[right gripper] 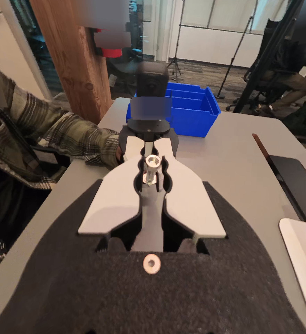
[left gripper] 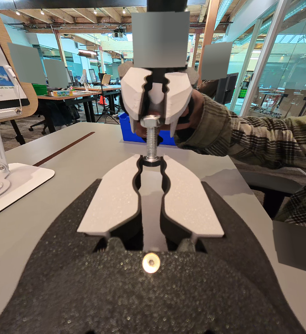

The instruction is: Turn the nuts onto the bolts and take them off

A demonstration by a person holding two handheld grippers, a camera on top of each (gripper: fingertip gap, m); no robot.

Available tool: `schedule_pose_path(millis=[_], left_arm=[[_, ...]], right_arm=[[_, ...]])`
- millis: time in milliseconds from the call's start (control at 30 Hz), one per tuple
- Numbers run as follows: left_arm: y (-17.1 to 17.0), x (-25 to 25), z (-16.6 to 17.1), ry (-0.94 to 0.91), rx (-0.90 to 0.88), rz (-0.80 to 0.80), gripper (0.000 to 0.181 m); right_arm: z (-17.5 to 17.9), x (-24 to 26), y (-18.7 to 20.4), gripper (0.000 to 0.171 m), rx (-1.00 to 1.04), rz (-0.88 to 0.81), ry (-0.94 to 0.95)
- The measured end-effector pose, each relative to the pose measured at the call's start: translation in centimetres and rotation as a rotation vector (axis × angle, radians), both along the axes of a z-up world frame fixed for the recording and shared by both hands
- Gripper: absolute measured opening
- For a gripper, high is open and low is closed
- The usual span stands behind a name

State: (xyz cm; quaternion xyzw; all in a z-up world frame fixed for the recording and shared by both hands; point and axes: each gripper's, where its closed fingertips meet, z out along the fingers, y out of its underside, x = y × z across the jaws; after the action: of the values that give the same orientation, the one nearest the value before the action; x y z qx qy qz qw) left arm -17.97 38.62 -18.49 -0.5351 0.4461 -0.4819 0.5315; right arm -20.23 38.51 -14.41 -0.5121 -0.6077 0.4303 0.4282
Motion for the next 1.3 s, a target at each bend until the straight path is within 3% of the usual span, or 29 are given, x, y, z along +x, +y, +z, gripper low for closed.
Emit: schedule_pose_path(millis=[267,500,633,700,800,867,1033,1300], left_arm=[[-1.1,0.5,0.2,-0.007,0.018,-0.062,0.018],[-0.7,0.5,-0.1,0.019,0.042,-0.021,0.018],[0.1,0.3,-0.3,0.042,0.055,0.045,0.018],[1.0,-0.1,-0.4,0.051,0.067,0.119,0.018],[2.8,-1.0,-0.6,0.076,0.089,0.269,0.018],[3.8,-1.5,-0.7,0.087,0.088,0.358,0.018],[4.8,-2.3,-0.8,0.085,0.064,0.453,0.018],[4.0,-1.3,-1.1,0.094,0.059,0.380,0.018]], right_arm=[[0.2,0.4,-1.3,0.018,0.116,0.255,0.005],[-0.3,0.5,-0.9,0.025,0.082,0.289,0.013],[-0.1,0.4,0.3,0.058,-0.018,0.148,0.050],[0.3,0.8,2.1,0.073,-0.123,-0.063,0.078],[0.1,2.3,4.6,0.067,-0.326,-0.476,0.176],[-0.4,2.3,4.1,0.059,-0.374,-0.608,0.247],[-0.4,1.1,3.6,0.057,-0.209,-0.772,0.274],[-1.7,-1.0,4.5,0.047,-0.074,-0.769,0.118]])
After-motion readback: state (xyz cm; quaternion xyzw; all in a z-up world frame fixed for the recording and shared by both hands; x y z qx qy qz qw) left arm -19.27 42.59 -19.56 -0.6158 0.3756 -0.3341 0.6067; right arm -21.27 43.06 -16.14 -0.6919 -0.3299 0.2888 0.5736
